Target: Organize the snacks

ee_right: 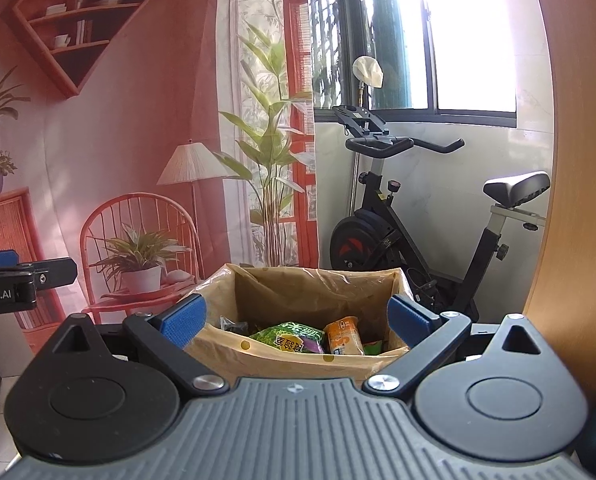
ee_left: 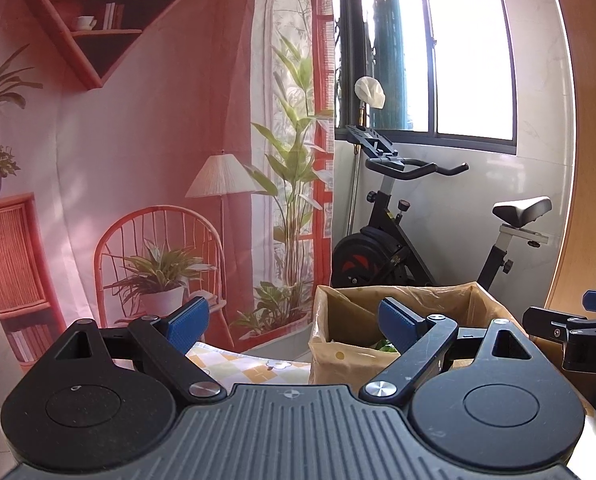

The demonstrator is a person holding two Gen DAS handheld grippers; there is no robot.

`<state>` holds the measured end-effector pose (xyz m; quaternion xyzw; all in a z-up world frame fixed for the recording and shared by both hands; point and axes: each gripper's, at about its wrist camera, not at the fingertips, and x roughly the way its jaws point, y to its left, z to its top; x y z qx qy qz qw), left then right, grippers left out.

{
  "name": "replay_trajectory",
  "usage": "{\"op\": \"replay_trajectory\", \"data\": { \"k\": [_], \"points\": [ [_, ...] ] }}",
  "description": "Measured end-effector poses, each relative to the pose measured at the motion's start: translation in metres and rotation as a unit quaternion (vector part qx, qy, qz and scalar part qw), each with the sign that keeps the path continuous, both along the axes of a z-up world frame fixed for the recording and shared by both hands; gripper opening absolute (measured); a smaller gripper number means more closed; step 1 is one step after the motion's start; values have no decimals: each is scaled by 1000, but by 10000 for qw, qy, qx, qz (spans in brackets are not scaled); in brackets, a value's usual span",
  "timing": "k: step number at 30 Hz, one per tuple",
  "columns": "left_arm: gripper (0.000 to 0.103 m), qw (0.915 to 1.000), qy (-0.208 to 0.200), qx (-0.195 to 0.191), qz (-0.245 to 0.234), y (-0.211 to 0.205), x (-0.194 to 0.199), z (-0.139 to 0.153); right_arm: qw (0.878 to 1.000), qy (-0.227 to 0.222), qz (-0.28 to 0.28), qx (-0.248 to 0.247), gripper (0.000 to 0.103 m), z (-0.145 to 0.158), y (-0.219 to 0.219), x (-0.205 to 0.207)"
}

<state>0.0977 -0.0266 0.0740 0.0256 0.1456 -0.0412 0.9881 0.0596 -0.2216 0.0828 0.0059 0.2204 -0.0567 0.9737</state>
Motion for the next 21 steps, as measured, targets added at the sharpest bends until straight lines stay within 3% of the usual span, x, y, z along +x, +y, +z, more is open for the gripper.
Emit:
{"op": "replay_trajectory", "data": {
  "k": [21],
  "points": [
    [93,9999,-61,96,84,-2,-10,5,10000,-12,16,92,100,3,0,-4]
  ]
}}
